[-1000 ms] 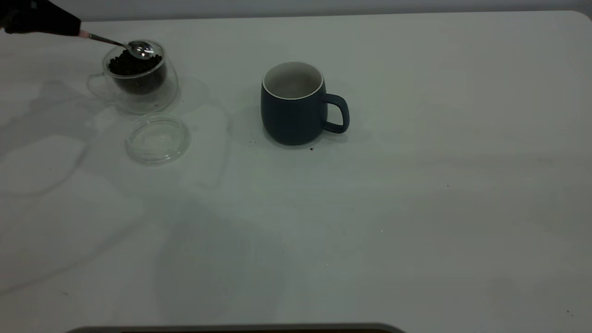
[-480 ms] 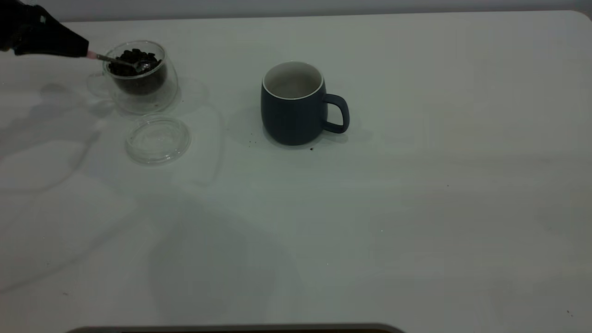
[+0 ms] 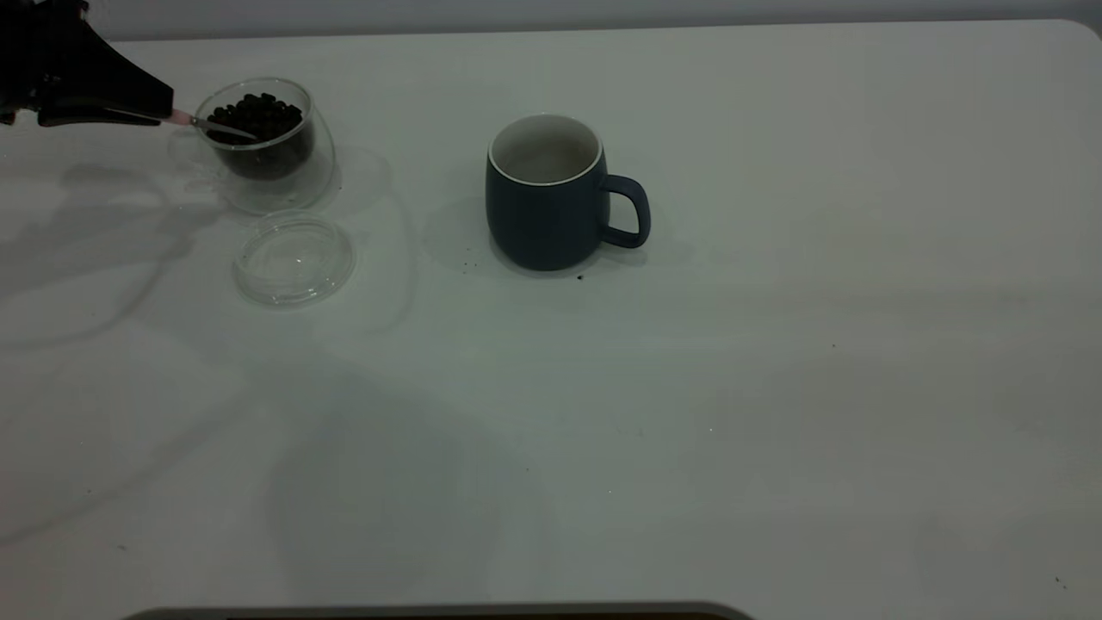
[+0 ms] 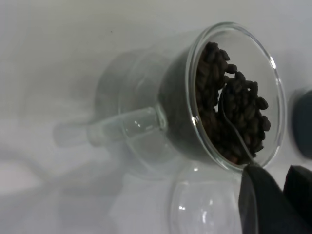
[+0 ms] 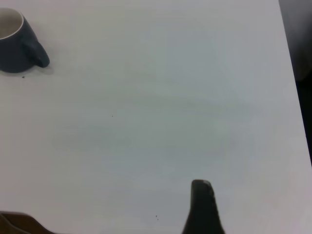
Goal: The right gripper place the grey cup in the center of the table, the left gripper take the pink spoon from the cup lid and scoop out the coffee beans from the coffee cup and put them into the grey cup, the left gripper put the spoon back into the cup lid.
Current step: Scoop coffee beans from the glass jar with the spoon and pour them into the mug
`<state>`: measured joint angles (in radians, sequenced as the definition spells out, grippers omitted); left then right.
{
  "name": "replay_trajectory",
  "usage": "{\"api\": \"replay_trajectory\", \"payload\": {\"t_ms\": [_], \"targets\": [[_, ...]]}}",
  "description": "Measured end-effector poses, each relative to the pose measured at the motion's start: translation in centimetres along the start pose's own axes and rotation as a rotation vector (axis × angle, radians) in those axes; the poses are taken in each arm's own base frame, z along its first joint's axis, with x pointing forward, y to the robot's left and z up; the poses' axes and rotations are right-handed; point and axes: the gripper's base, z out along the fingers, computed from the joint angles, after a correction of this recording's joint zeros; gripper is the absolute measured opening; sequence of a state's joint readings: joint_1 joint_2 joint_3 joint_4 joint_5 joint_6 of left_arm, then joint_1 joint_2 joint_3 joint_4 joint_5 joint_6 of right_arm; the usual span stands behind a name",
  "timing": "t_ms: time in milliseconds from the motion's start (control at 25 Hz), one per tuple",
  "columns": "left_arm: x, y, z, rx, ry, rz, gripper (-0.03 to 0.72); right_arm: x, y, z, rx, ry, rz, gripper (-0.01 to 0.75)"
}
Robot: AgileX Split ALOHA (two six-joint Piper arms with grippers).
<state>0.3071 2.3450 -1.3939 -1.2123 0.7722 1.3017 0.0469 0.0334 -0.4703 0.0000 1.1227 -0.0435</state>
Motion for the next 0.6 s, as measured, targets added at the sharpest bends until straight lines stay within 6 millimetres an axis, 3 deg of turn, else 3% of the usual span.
{"api": "replay_trajectory", "payload": {"t_ms": [600], "targets": [[2.2, 3.9, -0.9, 0.169, -0.093, -0.252, 0.115, 0.0, 0.0, 0.0, 0.000, 0.000, 0.000, 0.591]]}}
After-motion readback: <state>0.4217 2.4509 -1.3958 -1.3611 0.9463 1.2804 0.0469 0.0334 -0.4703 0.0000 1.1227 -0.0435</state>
